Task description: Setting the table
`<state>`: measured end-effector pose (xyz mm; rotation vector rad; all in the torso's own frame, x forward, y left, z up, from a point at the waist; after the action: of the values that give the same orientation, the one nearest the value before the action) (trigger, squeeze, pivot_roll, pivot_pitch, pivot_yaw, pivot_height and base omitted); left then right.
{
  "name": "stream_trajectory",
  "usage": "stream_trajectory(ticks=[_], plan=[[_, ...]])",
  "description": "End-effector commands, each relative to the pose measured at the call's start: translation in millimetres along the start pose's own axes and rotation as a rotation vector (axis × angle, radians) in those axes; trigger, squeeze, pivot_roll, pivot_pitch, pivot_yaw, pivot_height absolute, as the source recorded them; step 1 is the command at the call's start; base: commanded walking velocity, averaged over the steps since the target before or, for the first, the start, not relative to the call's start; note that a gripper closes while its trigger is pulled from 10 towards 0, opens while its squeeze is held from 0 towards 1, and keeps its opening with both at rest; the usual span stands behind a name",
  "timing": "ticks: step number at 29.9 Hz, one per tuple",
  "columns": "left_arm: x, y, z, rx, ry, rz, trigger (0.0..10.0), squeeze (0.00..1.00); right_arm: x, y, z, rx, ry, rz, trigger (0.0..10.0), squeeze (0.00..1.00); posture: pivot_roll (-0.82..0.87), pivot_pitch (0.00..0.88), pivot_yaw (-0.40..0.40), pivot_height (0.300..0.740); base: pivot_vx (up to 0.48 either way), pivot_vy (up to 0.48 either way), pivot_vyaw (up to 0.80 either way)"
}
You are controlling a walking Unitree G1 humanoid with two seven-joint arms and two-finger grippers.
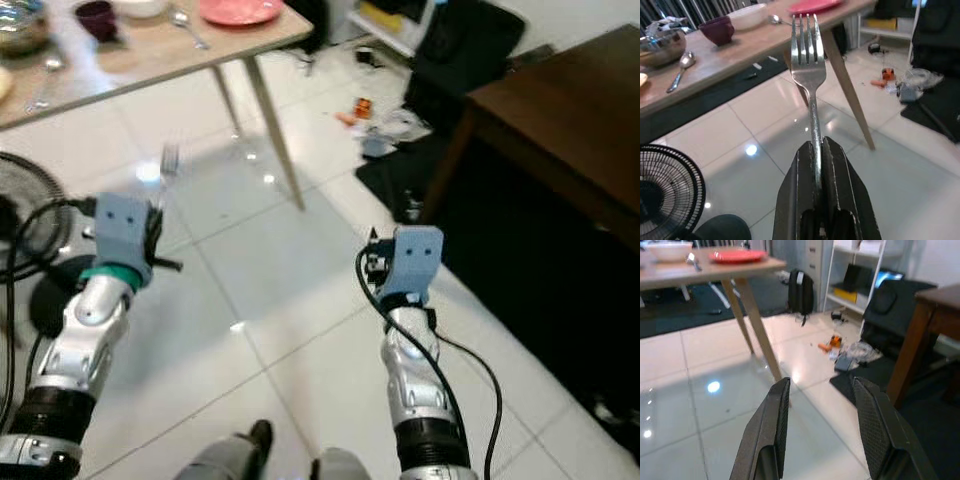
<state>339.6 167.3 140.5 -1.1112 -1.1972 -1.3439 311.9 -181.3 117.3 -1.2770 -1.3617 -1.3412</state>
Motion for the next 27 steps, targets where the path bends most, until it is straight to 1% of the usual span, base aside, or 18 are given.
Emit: stream_trajectory(ticks=[1, 3, 5, 8, 14, 18, 20, 22, 27], plan=[[8, 2.4, 5.6, 0.021, -0.014, -0.016, 10.0, 0.0, 9, 3.9, -1.6, -0.011, 0.02, -0.025, 10.0, 0.0, 0.0, 0.01, 0.058, 0.74, 0.0, 0.0, 0.78], [26, 9.3, 5.6, 0.024, -0.033, -0.067, 10.0, 0.0, 26, 10.9, -4.8, -0.021, 0.03, -0.079, 10.0, 0.0, 0.0, 0.01, 0.057, 0.74, 0.0, 0.0, 0.78], [26, 9.3, 5.6, 0.024, -0.033, -0.067, 10.0, 0.0, 26, 10.9, -4.8, -0.021, 0.03, -0.079, 10.0, 0.0, 0.0, 0.01, 0.057, 0.74, 0.0, 0.0, 0.78], [39, 14.6, 1.6, 0.014, -0.051, -0.102, 10.0, 0.0, 39, 15.2, -8.2, -0.038, 0.05, -0.12, 10.0, 0.0, -0.01, 0.009, 0.059, 0.74, 0.0, 0.0, 0.77], [43, 17.3, -1.4, 0.013, -0.064, -0.104, 10.0, 0.0, 43, 15.5, -11.3, -0.066, 0.074, -0.122, 10.0, 0.0, -0.01, 0.013, 0.061, 0.74, 0.0, 0.0, 0.75], [49, 19.0, -3.5, 0.008, -0.081, -0.121, 10.0, 0.0, 45, 14.0, -14.0, -0.093, 0.129, -0.115, 10.0, 0.0, -0.01, 0.016, 0.062, 0.74, 0.0, 0.0, 0.0], [49, 19.0, -3.5, 0.008, -0.081, -0.121, 10.0, 0.0, 45, 14.0, -14.0, -0.093, 0.129, -0.115, 10.0, 0.0, -0.01, 0.016, 0.062, 0.74, 0.0, 0.0, 0.0], [51, 20.3, -4.0, 0.01, -0.091, -0.125, 10.0, 0.0, 46, 13.2, -16.6, -0.106, 0.145, -0.117, 10.0, 0.0, -0.01, 0.016, 0.063, 0.74, 0.48, 0.0, 0.0], [53, 21.5, -4.5, 0.008, -0.096, -0.122, 10.0, 0.0, 48, 13.6, -19.0, -0.117, 0.15, -0.114, 10.0, 0.0, -0.01, 0.016, 0.063, 0.74, 0.48, 0.0, 0.0]])
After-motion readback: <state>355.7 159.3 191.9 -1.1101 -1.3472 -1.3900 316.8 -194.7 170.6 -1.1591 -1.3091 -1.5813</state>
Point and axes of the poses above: a point about 5 cm out from each wrist's last joint towards the gripper, its own y axis pointing out of the wrist towards the gripper, its own x axis along the axis of the wrist's last joint, z = x × y, the point moved 1 cm from there along y, pointing out of the wrist towards the gripper, and after that the axes turned 5 degrees about -y, right-handed, at the moved point
